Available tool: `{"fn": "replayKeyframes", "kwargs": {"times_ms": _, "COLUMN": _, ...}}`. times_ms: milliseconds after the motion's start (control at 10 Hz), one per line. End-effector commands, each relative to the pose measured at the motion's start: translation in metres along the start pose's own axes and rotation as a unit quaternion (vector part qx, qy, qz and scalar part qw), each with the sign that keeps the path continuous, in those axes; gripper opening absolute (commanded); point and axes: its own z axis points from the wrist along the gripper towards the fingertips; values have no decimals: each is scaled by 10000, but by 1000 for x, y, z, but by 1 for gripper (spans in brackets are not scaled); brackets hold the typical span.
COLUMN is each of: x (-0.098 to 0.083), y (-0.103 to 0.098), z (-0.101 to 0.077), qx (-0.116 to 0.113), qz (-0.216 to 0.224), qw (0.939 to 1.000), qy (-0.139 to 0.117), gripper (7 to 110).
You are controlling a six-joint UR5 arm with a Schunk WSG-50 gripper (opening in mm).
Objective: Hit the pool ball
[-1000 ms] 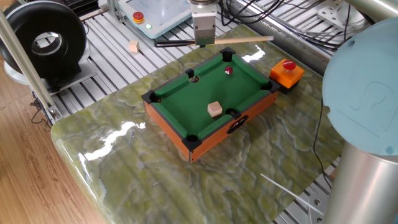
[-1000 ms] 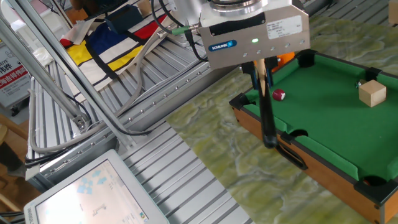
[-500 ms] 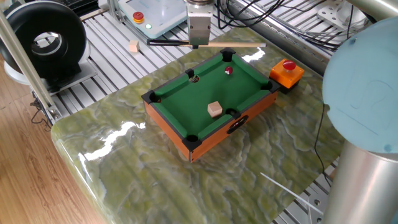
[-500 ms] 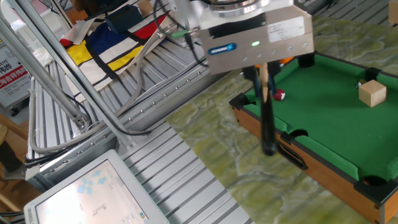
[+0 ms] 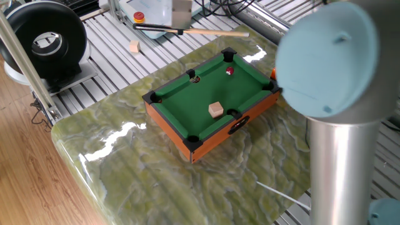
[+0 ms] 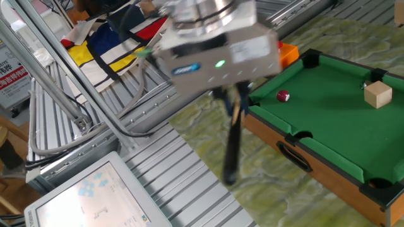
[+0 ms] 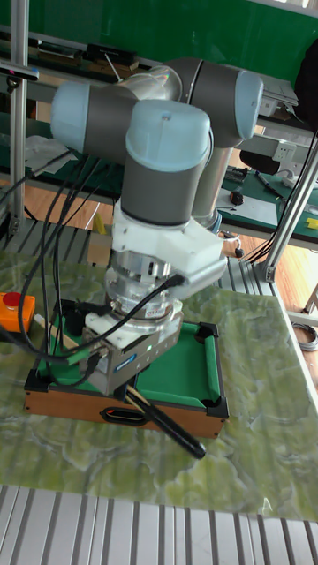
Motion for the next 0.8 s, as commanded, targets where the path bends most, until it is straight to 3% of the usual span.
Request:
{"fn": "replayKeyframes", "kwargs": {"times_ms": 0, "x": -2, "y": -18, "z": 9, "qx": 80, "qz": 1327, "qw": 9911, "qy": 89, "gripper": 7}}
{"fn": "replayKeyframes", "kwargs": {"times_ms": 200, "x": 16, "y": -20, "z": 8, "qx": 55, "qz": 1863, "qw": 9823, "qy": 182, "gripper": 7}}
{"fn": "replayKeyframes", "kwargs": {"times_ms": 400, "x": 26, "y": -27, "z": 15, "qx": 115, "qz": 1914, "qw": 9814, "qy": 91, "gripper": 7}}
{"fn": "replayKeyframes", "kwargs": {"times_ms": 700, "x": 4, "y": -30, "z": 19, "qx": 156, "qz": 1782, "qw": 9838, "qy": -86, "gripper": 7}}
